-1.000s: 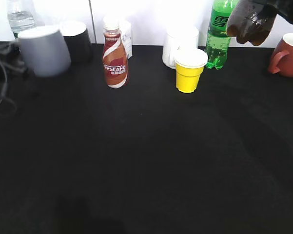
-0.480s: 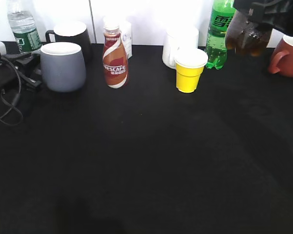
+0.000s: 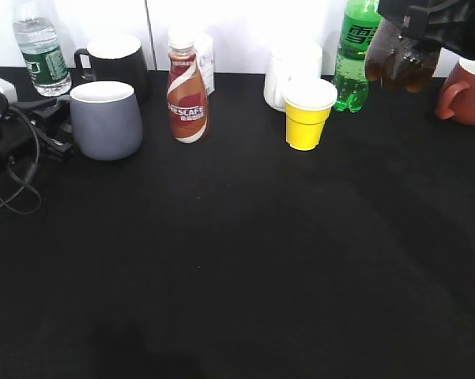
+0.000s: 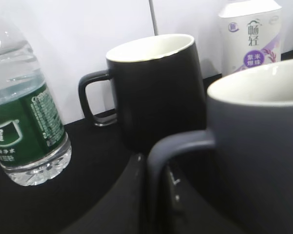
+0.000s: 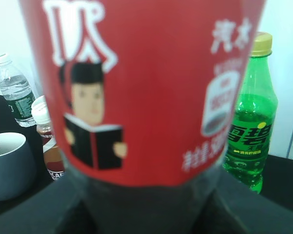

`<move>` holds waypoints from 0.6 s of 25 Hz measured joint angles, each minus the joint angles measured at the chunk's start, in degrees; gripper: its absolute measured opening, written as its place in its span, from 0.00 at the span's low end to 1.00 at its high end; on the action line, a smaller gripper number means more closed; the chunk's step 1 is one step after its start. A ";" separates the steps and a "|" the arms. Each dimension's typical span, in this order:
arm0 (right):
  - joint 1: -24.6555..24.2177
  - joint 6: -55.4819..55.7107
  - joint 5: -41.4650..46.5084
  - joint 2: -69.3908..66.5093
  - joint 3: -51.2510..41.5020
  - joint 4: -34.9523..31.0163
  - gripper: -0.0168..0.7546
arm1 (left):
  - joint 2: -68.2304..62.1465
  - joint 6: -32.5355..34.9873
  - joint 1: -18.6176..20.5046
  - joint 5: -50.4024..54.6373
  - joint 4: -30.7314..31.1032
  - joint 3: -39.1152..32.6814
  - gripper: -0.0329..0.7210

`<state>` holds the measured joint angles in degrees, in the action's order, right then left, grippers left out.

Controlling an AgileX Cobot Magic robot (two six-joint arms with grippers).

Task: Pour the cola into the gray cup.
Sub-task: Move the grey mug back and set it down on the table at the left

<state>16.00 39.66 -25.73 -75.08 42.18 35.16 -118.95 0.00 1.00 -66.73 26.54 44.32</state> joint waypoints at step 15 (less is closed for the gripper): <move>0.00 0.00 -0.02 0.00 0.00 0.00 0.48 | 0.22 -0.73 0.05 -2.43 -1.49 -6.35 0.55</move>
<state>16.00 39.66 -25.75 -75.08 42.18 35.16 -118.73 -0.73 1.05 -69.15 25.05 37.96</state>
